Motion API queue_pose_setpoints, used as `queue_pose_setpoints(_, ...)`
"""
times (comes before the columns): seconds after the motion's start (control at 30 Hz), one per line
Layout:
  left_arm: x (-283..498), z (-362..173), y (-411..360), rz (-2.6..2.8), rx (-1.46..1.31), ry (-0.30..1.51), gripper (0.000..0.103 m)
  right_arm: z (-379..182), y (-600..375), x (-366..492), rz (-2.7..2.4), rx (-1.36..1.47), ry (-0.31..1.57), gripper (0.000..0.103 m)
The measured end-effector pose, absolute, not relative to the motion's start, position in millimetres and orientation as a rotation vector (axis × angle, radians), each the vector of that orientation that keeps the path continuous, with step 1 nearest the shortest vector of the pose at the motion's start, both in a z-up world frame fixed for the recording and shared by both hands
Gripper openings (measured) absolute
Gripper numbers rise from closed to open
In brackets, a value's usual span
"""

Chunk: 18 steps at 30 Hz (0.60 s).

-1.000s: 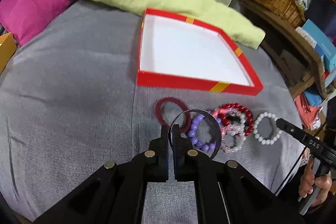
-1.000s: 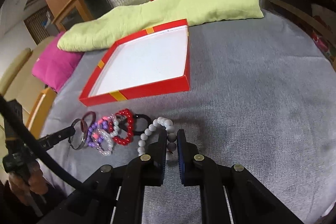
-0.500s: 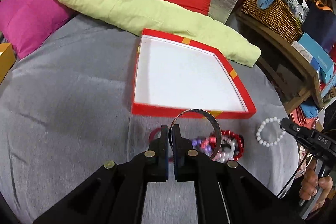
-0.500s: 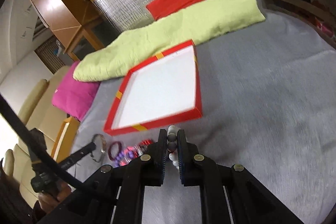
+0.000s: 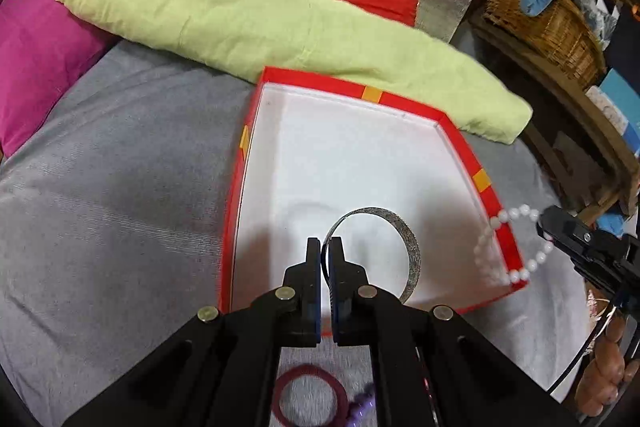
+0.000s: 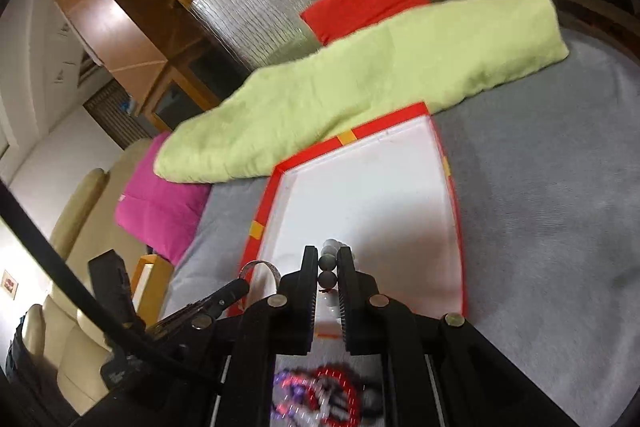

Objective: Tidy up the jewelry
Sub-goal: 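Carry both bracelets into the red box and open both tools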

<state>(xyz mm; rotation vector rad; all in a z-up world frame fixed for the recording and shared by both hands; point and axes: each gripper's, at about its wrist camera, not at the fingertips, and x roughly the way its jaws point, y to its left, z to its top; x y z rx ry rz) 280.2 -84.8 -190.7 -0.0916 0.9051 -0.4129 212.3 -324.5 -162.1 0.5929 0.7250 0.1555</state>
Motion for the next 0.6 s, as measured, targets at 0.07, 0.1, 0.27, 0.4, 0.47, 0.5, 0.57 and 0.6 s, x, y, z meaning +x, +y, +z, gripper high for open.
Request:
queue_pose_setpoints(0.07,284.4,-193.3,-88.1,-0.406,-0.087,0.907,0.004,-170.4,-324.0,223.4,0.160,0.593,0.744,0.011)
queue_pose_setpoints(0.1,286.3,-194.9,-89.1,-0.405,-0.084,0.907,0.004,-174.1,-323.7,228.9,0.160,0.590,0.751,0.011)
queue_pose_setpoints(0.27,297.6,-205.2,-90.2,-0.372,-0.086,0.922,0.004,-191.2,-330.4,250.4,0.125,0.619,0.787,0.014)
queue_pose_setpoints(0.4,298.9,-207.5,-81.7,-0.355,-0.114,0.938,0.004,-192.0,-345.8,245.9,0.054,0.641,0.777,0.016)
queue_pose_setpoints(0.47,296.6,-205.2,-78.8,-0.354,-0.121,0.935,0.005,-189.0,-351.3,242.5,0.047,0.666,0.775,0.017)
queue_pose_setpoints(0.5,294.2,-203.5,-77.3,-0.354,-0.118,0.932,0.006,-187.8,-353.0,240.7,0.047,0.673,0.775,0.017)
queue_pose_setpoints(0.57,288.5,-199.5,-74.1,-0.360,-0.111,0.922,0.009,-184.4,-355.5,234.9,0.041,0.675,0.770,0.017)
queue_pose_setpoints(0.6,285.6,-197.3,-72.6,-0.364,-0.108,0.918,0.011,-183.1,-355.8,232.1,0.039,0.671,0.774,0.018)
